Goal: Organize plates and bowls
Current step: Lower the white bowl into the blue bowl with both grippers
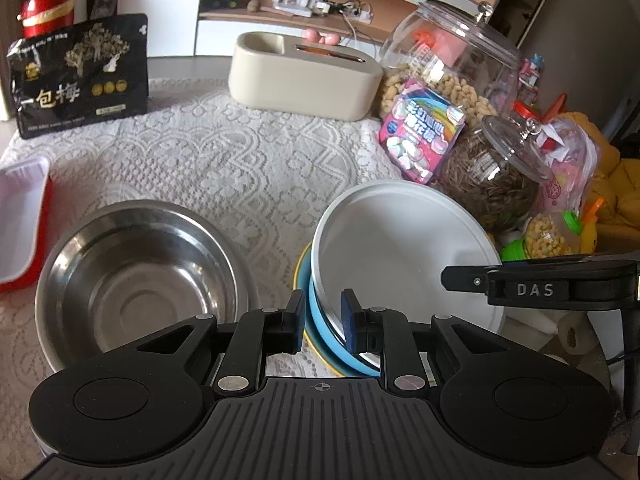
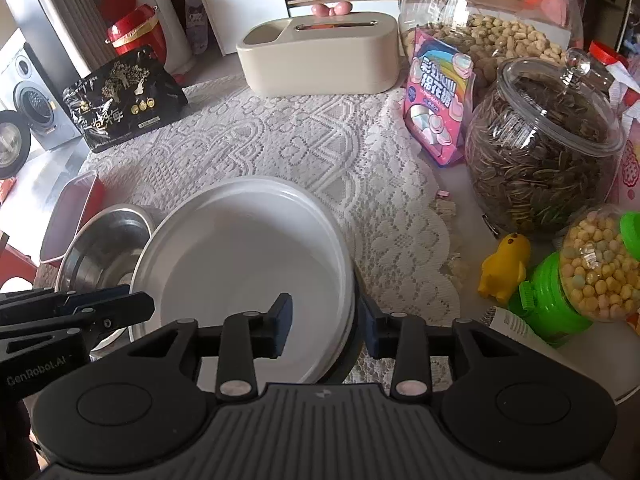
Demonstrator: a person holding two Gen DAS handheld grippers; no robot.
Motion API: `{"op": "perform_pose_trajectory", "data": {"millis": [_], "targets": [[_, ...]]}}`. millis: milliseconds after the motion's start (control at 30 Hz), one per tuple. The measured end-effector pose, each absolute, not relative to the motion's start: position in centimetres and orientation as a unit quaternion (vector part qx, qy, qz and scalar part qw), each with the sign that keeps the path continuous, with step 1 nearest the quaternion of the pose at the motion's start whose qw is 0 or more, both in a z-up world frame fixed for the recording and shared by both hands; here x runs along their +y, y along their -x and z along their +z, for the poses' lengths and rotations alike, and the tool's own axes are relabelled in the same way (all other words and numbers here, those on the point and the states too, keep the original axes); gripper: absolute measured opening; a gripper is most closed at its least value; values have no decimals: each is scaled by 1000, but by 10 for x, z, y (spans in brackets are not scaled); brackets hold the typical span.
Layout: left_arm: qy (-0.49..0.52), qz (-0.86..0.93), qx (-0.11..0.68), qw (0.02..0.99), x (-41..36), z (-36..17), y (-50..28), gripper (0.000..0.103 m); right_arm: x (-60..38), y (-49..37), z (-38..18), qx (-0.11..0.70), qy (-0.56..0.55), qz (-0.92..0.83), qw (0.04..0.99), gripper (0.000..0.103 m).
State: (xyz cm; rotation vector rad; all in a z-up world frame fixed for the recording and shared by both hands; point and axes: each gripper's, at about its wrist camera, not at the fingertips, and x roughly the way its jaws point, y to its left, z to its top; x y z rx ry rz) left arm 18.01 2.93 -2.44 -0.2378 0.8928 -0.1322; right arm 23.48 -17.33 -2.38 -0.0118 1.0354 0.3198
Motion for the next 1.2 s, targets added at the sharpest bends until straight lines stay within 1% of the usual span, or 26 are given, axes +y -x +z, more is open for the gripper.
{"op": "perform_pose_trajectory", "data": {"millis": [33, 233, 500, 600, 667, 767, 833, 867, 933, 1100, 1200], "targets": [[117, -62, 430, 893, 31, -25, -181, 22, -175, -235, -24, 491, 3, 150, 858, 44], [136, -64, 431, 890, 38, -30, -184, 23, -185, -243, -30, 483, -17, 146, 863, 44], [173, -71, 441, 878, 43, -44, -194, 26, -185, -253, -57, 509, -33, 156, 846, 45], [177, -65, 440, 878, 43, -47, -197, 29, -186, -256, -64, 519, -43, 157, 839, 46], [172, -58, 439, 880, 43, -49, -199, 36, -188, -256, -67, 524, -54, 163, 834, 47], [171, -53, 439, 880, 44, -52, -201, 39, -184, -255, -72, 535, -58, 176, 824, 47], [171, -56, 442, 879, 44, -54, -202, 37, -179, -254, -74, 539, -55, 176, 822, 53], [169, -61, 442, 879, 44, -54, -202, 36, -176, -254, -75, 539, -53, 175, 822, 55], [169, -72, 443, 877, 45, -54, -202, 35, -172, -255, -78, 542, -54, 170, 821, 57], [179, -97, 450, 870, 47, -59, -208, 35, -172, -262, -84, 550, -82, 171, 814, 64], [171, -104, 456, 867, 45, -63, -213, 36, -175, -265, -85, 551, -93, 179, 809, 64]]}}
